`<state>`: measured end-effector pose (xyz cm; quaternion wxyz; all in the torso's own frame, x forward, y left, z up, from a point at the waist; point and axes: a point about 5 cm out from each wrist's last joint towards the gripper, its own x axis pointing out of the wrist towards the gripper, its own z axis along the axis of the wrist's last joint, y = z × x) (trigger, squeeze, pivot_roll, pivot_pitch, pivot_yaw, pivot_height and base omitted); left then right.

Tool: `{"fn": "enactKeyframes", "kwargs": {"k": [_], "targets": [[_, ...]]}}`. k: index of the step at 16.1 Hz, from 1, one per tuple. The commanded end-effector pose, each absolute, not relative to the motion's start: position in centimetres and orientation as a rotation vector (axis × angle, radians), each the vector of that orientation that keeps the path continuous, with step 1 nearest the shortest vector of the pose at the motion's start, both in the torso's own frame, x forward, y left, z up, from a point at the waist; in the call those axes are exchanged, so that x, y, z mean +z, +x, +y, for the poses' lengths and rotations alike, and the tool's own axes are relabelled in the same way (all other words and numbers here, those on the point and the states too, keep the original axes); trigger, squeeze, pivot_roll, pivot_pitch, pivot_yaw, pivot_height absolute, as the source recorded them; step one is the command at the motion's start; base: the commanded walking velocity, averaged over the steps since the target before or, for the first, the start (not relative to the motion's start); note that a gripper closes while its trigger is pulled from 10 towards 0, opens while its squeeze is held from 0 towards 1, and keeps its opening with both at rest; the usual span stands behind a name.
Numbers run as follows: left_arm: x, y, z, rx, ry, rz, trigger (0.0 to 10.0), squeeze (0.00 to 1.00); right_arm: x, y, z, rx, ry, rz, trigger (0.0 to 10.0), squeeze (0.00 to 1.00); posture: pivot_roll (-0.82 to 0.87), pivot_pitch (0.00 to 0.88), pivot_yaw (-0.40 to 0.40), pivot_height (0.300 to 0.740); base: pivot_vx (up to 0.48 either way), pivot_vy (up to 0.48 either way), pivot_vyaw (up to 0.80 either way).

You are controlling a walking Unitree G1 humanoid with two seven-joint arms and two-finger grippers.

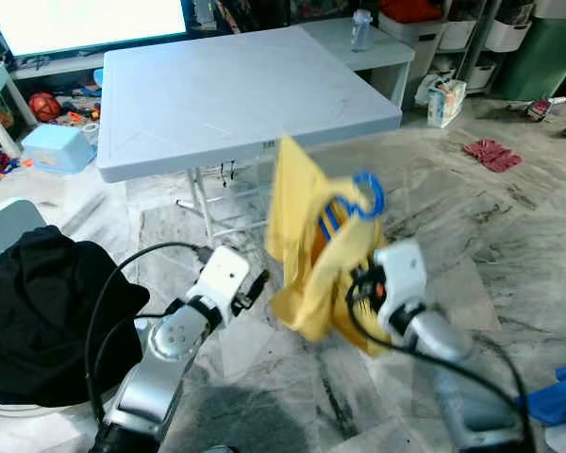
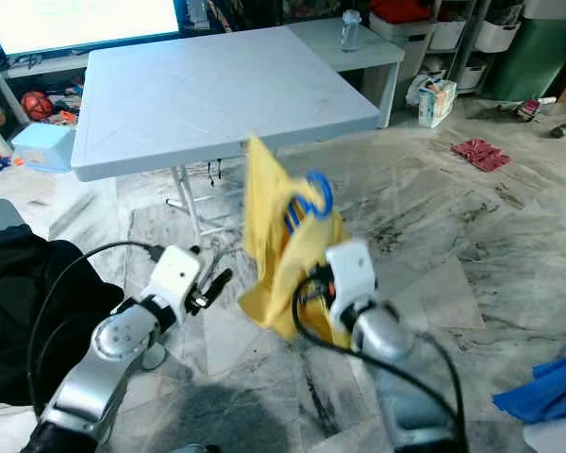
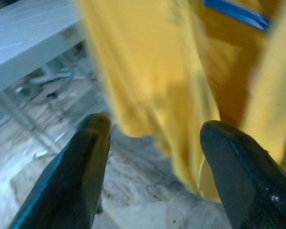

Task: Hang hanger

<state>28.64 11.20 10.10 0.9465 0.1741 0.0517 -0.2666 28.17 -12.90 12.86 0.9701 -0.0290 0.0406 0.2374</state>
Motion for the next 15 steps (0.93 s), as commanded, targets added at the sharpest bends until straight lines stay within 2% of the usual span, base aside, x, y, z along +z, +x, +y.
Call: {"fn": "enactKeyframes", "kwargs": {"k": [1, 3, 6, 11, 12, 13, 14, 15], "targets": [[9.9, 28.7, 10.8, -0.631, 0.413, 0.098, 10.0, 0.0, 15.8, 28.3, -12.1, 0.557, 0.025, -0.004, 10.0, 0.0, 0.01, 0.036, -0.021, 0.74, 0.0, 0.0, 0.0], [10.0, 29.2, 11.2, -0.613, 0.407, 0.101, 10.0, 0.0, 16.6, 27.9, -11.6, 0.639, 0.048, -0.014, 10.0, 0.0, 0.01, 0.034, -0.02, 0.74, 0.0, 0.0, 0.0], [10.5, 30.2, 11.5, -0.541, 0.41, 0.059, 10.0, 0.0, 18.6, 26.2, -10.1, 0.894, 0.011, -0.014, 10.0, 0.0, -0.01, 0.034, -0.02, 0.74, 0.0, 0.0, 0.0], [10.4, 30.3, 11.4, -0.531, 0.377, 0.036, 10.0, 0.0, 19.1, 24.7, -10.7, 1.05, -0.048, 0.046, 10.0, 0.0, -0.02, 0.037, -0.024, 0.74, 0.0, 0.0, 0.0], [10.5, 30.2, 11.5, -0.538, 0.369, 0.019, 3.1, 0.0, 19.3, 24.3, -10.7, 1.086, -0.096, 0.059, 10.0, 0.0, -0.02, 0.038, -0.024, 0.74, 0.0, 0.0, 0.0], [10.5, 30.2, 11.6, -0.533, 0.366, 0.014, 3.1, 0.0, 19.4, 24.3, -10.8, 1.091, -0.118, 0.062, 10.0, 0.0, -0.02, 0.038, -0.024, 0.74, 0.0, 0.0, 0.0], [10.6, 30.2, 11.5, -0.537, 0.358, 0.014, 0.0, 0.0, 19.3, 24.3, -10.9, 1.089, -0.122, 0.067, 10.0, 0.0, -0.02, 0.037, -0.025, 0.74, 0.0, 0.0, 0.0], [10.6, 30.3, 11.6, -0.538, 0.354, 0.012, 0.0, 0.0, 19.2, 24.2, -11.1, 1.094, -0.133, 0.08, 10.0, 0.0, -0.02, 0.037, -0.026, 0.74, 0.0, 0.0, 0.0]]}}
